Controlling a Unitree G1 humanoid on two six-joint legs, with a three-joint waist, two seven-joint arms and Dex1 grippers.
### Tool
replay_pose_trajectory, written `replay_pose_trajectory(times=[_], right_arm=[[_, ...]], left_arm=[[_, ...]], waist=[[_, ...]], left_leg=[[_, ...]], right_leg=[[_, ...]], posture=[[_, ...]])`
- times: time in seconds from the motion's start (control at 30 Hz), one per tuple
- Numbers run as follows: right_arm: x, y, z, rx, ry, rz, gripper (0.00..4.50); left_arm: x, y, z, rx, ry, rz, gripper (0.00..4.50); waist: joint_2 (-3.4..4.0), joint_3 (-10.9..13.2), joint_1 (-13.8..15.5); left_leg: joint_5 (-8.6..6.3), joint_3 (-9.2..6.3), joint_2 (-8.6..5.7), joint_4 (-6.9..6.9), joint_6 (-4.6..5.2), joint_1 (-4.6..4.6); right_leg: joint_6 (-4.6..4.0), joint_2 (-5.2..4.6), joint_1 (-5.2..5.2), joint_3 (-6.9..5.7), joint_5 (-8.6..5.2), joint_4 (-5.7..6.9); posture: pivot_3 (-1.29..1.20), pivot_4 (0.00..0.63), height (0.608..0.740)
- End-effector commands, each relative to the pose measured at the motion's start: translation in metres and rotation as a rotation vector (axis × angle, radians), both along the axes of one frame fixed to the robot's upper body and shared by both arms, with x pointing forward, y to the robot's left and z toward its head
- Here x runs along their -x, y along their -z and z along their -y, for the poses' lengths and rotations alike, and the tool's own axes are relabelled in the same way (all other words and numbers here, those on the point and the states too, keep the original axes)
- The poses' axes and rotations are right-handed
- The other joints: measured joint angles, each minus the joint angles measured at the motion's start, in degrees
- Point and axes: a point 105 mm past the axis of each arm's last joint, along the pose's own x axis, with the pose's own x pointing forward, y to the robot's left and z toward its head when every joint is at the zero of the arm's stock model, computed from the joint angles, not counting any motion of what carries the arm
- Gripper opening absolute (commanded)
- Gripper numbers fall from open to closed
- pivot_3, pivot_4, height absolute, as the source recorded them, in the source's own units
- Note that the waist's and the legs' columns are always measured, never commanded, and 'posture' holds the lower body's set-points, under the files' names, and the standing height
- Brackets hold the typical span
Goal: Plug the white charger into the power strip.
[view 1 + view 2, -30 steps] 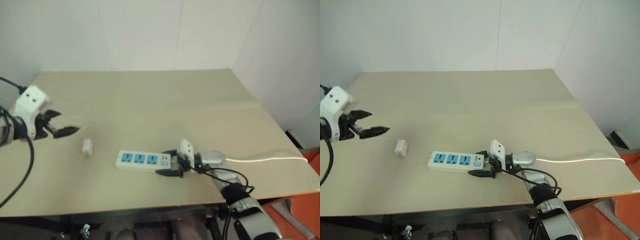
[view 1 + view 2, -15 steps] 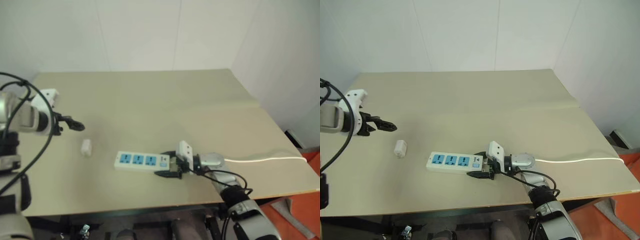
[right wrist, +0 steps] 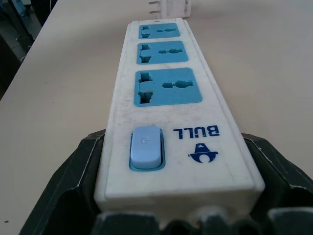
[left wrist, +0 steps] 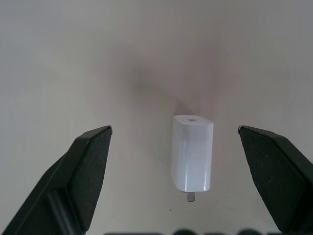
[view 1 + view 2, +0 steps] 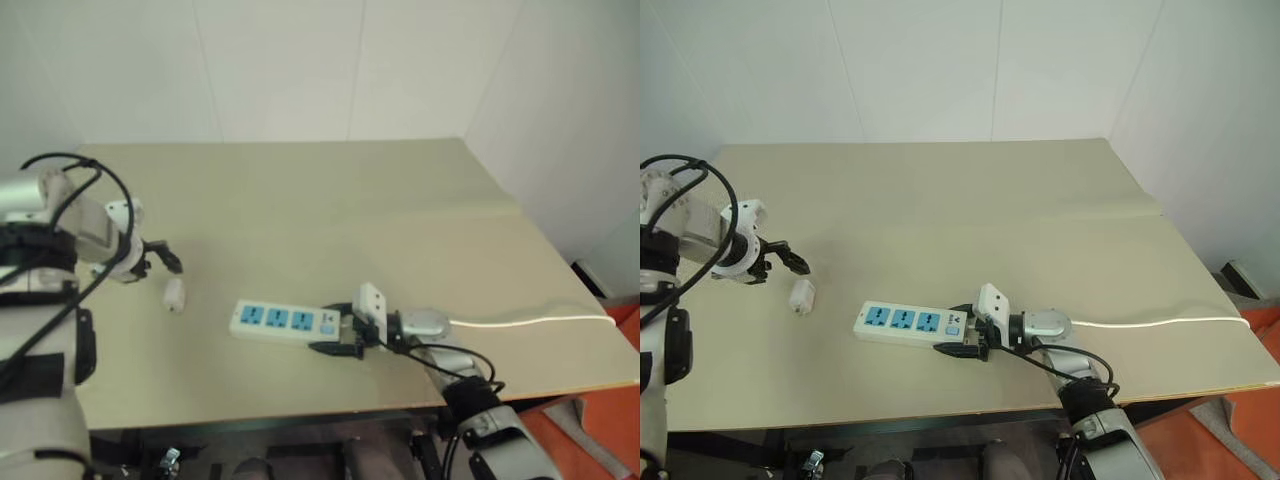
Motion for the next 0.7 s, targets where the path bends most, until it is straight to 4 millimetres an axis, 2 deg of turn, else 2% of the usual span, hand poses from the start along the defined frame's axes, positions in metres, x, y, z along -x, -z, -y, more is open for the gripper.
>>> replay_pose_trajectory(times=[0.03, 0.4, 0.7], right_arm=[[0.01, 0.01, -0.007, -0.012, -0.009, -0.054, 3.44], [0.01, 0.01, -0.002, -0.024, 0.037, -0.057, 3.44], [0.01, 0.011, -0.001, -0.027, 0.06, -0.064, 3.44]], left_arm=[[-0.002, -0.002, 0.005, 0.001, 0.003, -0.007, 4.5], [-0.008, 0.02, 0.021, 0.013, 0.008, -0.057, 4.5], [-0.01, 0.026, 0.022, 0.018, -0.01, -0.054, 4.5]], waist=[[0.0, 0.0, 0.1], [-0.02, 0.0, 0.2], [-0.02, 0.0, 0.2]], left_leg=[[0.0, 0.0, 0.0, 0.0, 0.0, 0.0], [0.0, -0.01, -0.02, 0.0, -0.01, -0.03], [0.0, -0.01, -0.02, 0.0, -0.01, -0.04]], right_leg=[[0.02, 0.0, 0.0, 0.0, -0.01, 0.0], [0.02, 0.0, 0.01, -0.01, -0.01, -0.02], [0.02, -0.01, 0.01, -0.01, -0.01, -0.03]], posture=[[0.0, 0.15, 0.74], [0.0, 0.15, 0.74], [0.0, 0.15, 0.74]])
